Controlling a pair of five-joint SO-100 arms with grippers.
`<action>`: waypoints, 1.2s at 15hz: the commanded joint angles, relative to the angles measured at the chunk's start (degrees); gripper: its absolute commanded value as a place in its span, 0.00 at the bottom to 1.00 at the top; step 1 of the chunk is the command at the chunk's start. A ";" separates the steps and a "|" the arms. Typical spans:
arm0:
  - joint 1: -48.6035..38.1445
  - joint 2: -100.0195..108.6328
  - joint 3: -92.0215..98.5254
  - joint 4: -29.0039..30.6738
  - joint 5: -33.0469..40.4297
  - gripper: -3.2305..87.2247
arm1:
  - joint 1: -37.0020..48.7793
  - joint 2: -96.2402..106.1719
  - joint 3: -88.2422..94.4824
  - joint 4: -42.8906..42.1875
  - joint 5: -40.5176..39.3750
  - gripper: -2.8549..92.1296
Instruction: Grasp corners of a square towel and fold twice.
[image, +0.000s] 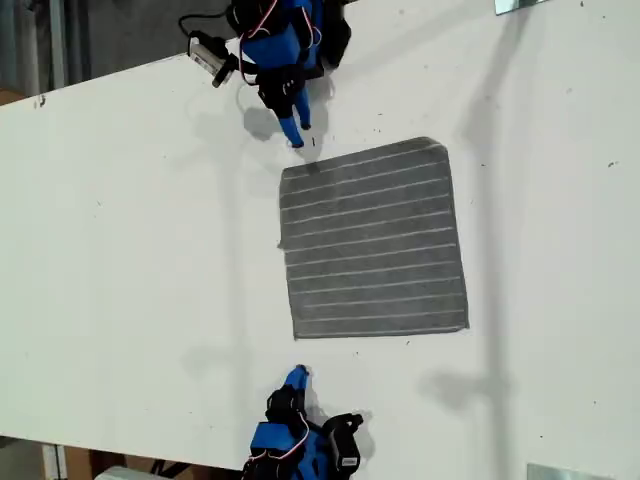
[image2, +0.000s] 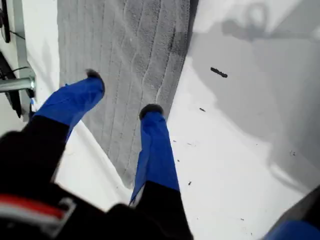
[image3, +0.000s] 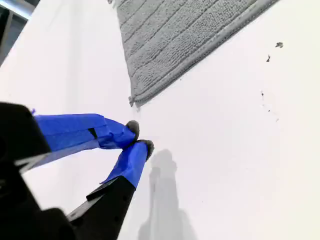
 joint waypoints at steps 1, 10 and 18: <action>-5.27 0.44 -0.09 -7.47 9.84 0.03 | -0.70 0.00 -0.53 -0.88 -3.69 0.26; -14.41 0.44 -0.62 -4.22 9.84 0.08 | -5.19 0.00 0.09 -1.76 -3.87 0.26; -10.46 0.44 0.35 -6.24 11.87 0.23 | -26.72 -81.47 -51.59 1.85 -2.64 0.42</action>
